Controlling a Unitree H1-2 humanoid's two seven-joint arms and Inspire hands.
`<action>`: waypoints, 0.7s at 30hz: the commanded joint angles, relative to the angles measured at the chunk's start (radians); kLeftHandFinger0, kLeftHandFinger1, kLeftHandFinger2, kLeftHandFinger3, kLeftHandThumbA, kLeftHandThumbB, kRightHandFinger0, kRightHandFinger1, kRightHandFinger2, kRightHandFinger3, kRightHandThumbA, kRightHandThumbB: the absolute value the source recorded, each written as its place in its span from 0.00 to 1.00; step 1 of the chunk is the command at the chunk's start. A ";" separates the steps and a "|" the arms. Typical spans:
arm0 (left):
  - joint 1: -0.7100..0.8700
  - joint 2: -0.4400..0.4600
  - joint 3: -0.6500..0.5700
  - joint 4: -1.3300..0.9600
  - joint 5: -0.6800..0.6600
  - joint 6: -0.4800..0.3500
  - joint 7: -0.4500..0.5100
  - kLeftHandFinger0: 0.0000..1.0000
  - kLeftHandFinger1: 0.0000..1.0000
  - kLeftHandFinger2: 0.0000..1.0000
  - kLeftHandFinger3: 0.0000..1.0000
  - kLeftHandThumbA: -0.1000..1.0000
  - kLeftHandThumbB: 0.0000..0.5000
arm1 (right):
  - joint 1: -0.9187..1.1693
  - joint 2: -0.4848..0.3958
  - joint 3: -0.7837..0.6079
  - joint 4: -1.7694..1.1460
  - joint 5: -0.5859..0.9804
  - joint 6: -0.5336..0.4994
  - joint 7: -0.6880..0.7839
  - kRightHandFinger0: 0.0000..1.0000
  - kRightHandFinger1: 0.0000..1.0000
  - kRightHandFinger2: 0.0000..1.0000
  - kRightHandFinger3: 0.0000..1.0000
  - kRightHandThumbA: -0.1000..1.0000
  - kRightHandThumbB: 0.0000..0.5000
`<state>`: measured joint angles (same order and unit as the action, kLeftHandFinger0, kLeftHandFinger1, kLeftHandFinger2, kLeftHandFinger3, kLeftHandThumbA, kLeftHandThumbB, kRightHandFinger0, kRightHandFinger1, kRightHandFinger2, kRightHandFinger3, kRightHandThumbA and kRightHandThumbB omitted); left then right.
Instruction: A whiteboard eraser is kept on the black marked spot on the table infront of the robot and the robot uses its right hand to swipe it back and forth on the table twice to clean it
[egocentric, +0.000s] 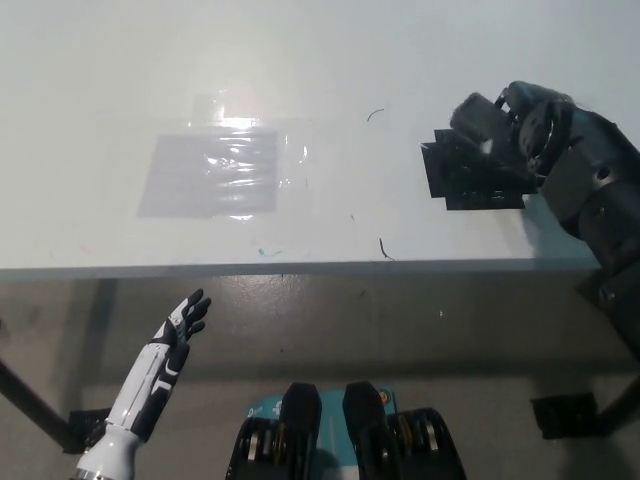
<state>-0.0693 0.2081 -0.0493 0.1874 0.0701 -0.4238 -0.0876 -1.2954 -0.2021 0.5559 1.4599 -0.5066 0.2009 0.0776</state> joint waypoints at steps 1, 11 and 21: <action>-0.007 0.018 0.006 -0.027 0.002 -0.038 -0.008 1.00 1.00 1.00 1.00 1.00 0.85 | -0.045 -0.022 -0.009 -0.008 -0.006 -0.029 -0.054 0.39 0.48 0.59 1.00 0.29 0.51; 0.051 0.016 -0.004 -0.028 0.003 -0.046 -0.010 1.00 1.00 1.00 1.00 1.00 0.87 | 0.061 0.023 -0.014 -0.011 0.001 -0.053 -0.049 0.04 0.13 0.25 0.60 0.27 0.48; 0.156 0.011 -0.022 -0.024 -0.011 -0.046 -0.018 1.00 1.00 1.00 1.00 1.00 0.88 | 0.189 0.090 0.026 -0.015 -0.032 -0.082 -0.054 0.08 0.16 0.28 0.43 0.26 0.39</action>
<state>0.0633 0.2105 -0.0611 0.1827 0.0709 -0.4278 -0.0880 -1.1795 -0.1716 0.5604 1.4359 -0.5131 0.1648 -0.0173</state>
